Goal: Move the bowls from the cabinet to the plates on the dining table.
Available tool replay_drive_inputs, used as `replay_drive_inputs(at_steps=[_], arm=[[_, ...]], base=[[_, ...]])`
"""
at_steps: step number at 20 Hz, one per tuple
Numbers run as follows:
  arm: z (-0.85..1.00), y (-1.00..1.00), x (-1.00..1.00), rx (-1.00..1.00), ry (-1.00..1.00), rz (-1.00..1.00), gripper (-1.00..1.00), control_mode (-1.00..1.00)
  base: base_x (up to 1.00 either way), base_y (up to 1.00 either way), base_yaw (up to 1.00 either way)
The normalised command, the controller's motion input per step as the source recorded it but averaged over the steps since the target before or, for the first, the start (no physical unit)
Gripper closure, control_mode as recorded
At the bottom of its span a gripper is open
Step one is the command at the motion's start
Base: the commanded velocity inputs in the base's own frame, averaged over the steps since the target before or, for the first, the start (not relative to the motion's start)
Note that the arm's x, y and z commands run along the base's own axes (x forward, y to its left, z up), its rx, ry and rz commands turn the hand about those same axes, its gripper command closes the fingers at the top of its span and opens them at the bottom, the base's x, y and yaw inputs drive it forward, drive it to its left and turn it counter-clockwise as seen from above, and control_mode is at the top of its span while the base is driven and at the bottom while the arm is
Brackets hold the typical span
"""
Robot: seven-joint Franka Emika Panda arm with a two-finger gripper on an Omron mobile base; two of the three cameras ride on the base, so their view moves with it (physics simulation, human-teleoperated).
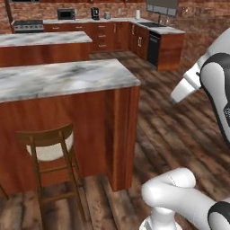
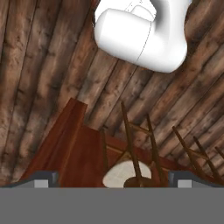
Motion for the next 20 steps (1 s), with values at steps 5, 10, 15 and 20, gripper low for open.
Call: replay_drive_inputs(at_steps=[5,10,15,20], arm=[[0.0,0.0,0.0,0.0,0.0,0.0,-1.0,1.0],[0.0,0.0,0.0,0.0,0.0,0.0,-1.0,1.0],[0.0,0.0,0.0,0.0,0.0,0.0,-1.0,1.0],[0.0,0.0,0.0,0.0,0.0,0.0,-1.0,1.0]], base=[[-0.01,-1.0,0.07],[0.0,-1.0,0.08],[0.15,-0.83,0.11],[0.78,-0.63,0.09]])
